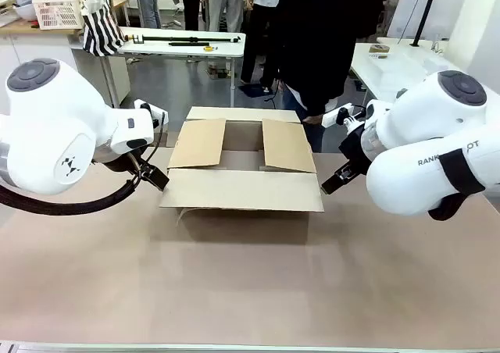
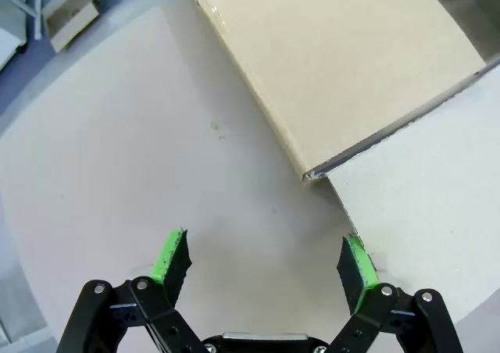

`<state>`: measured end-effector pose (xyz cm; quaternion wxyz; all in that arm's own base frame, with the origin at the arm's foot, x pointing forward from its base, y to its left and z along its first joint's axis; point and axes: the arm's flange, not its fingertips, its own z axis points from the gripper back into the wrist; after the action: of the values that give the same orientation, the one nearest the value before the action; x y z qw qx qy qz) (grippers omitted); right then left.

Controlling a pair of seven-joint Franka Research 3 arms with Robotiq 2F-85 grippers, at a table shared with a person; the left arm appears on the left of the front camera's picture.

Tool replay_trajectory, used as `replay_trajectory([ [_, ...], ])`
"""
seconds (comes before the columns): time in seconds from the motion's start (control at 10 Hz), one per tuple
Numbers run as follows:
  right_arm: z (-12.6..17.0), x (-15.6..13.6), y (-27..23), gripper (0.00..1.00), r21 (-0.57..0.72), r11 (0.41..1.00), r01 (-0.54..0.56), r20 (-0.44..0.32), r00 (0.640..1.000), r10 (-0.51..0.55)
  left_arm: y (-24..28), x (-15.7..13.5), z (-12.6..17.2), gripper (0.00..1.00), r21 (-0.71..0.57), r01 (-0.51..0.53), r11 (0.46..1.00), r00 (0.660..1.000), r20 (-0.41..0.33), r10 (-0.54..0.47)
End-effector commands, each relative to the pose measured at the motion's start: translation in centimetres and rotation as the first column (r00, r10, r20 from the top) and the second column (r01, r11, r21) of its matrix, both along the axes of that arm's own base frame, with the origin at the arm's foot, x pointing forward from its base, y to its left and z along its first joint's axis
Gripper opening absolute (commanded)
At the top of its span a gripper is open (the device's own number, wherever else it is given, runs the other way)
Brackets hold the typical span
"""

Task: Pack the gift set into the box.
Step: Place both hands on the side flaps of the Package Box and spread them outward.

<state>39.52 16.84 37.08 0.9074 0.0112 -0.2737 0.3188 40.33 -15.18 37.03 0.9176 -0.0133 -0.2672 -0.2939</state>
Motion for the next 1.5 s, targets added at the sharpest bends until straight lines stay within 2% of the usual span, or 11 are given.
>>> replay_trajectory([
  [0.0,0.0,0.0,0.0,1.00,0.000,1.000,0.000,0.000,1.000,0.000,0.0,0.0,0.0,1.00,0.000,0.000,1.000,1.000,0.000,0.000],
  [1.1,0.0,0.0,0.0,1.00,-0.001,1.000,-0.001,0.000,1.000,0.001,0.0,0.0,0.0,1.00,0.000,0.000,1.000,1.000,0.000,0.000],
  [1.2,3.5,-1.8,-0.1,1.00,-0.048,0.998,0.046,-0.090,0.995,-0.050,0.4,0.2,3.4,1.00,0.046,0.027,0.999,0.993,0.112,-0.032],
  [1.3,7.5,-4.2,0.2,1.00,-0.087,0.993,0.084,-0.091,0.992,-0.092,0.6,0.5,8.5,1.00,0.092,0.039,0.995,0.984,0.170,-0.054],
  [1.4,11.0,-6.3,0.9,1.00,-0.084,0.995,0.058,0.018,0.998,-0.057,0.4,0.3,13.4,1.00,0.007,0.015,1.000,1.000,-0.020,-0.015],
])
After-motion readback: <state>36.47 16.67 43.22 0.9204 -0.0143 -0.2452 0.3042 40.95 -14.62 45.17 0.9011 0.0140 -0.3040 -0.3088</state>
